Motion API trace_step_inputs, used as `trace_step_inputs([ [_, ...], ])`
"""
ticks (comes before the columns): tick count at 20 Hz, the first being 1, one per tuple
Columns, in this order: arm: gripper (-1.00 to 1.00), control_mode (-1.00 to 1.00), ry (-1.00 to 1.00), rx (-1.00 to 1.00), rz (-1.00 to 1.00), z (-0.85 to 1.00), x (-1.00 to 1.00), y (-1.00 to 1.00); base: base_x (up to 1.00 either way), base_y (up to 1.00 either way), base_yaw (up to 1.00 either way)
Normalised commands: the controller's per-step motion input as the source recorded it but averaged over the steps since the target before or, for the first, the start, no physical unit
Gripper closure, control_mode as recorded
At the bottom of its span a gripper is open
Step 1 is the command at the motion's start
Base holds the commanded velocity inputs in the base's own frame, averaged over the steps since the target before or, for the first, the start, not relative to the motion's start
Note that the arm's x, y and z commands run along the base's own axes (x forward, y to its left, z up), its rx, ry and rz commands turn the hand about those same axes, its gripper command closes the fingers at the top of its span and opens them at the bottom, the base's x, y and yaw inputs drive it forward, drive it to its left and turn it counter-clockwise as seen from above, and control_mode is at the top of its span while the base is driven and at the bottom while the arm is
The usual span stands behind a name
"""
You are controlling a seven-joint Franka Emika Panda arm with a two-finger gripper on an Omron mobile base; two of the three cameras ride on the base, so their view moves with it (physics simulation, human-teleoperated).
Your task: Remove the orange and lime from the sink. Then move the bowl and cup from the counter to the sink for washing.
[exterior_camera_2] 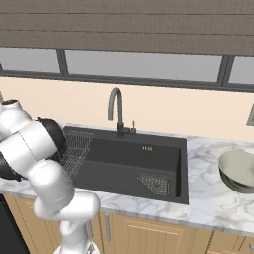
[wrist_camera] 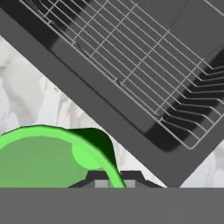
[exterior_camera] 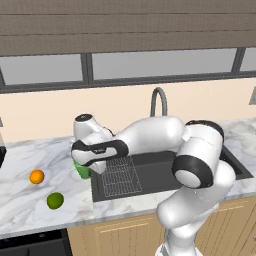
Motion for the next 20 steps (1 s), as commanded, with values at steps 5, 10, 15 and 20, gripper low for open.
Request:
trace_step_inputs([
  [5, 1.0, -1.0, -0.05, 0.01, -0.1, 0.16, -0.15, -0.44, 0.0, 0.0, 0.0],
  [10, 1.0, -1.0, 0.0, 0.0, -0.07, 0.12, -0.11, -0.46, 0.0, 0.0, 0.0],
  [15, 1.0, -1.0, 0.0, 0.0, -0.06, 0.08, -0.07, -0.44, 0.0, 0.0, 0.0],
  [20, 1.0, -1.0, 0.0, 0.03, -0.04, 0.07, -0.05, -0.46, 0.0, 0.0, 0.0],
])
